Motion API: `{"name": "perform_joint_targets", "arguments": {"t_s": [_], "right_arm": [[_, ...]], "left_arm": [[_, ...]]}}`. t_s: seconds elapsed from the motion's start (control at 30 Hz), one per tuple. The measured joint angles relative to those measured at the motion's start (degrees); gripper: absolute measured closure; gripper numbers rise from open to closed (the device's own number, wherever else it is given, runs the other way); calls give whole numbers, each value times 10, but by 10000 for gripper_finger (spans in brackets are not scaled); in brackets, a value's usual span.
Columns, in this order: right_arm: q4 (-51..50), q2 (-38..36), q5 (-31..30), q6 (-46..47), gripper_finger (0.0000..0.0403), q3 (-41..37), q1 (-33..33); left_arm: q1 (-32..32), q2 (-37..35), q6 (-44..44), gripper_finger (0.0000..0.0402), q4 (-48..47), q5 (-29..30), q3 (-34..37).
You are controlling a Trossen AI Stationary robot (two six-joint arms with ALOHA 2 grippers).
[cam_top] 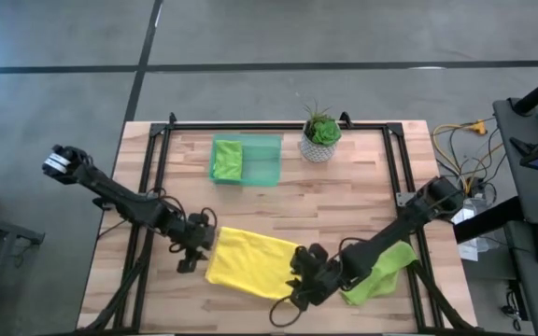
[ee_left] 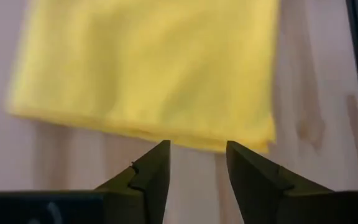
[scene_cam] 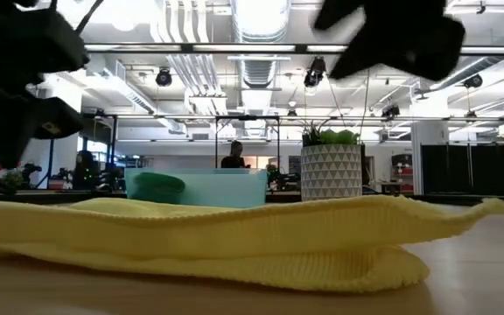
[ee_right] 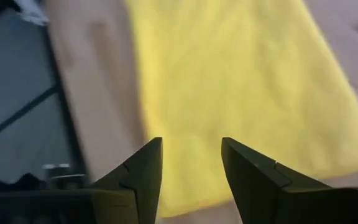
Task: Fold microfiber towels
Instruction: Fold the yellow microfiber towel
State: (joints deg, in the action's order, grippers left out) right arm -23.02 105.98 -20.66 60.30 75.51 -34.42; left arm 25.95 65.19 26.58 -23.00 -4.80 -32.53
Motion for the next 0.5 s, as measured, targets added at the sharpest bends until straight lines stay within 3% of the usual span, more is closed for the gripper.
{"name": "perform_joint_targets", "arguments": {"t_s": [0.1, 0.37, 0.5], "right_arm": [[-7, 0, 11, 16, 240, -23, 15], [82, -29, 70, -45, 220, -124, 81], [113, -72, 78, -71, 215, -187, 116]], "left_arm": [[-42, -11, -18, 261, 3, 5, 0], [-227, 20, -104, 261, 8, -81, -5], [-288, 46, -150, 261, 24, -130, -8]]}}
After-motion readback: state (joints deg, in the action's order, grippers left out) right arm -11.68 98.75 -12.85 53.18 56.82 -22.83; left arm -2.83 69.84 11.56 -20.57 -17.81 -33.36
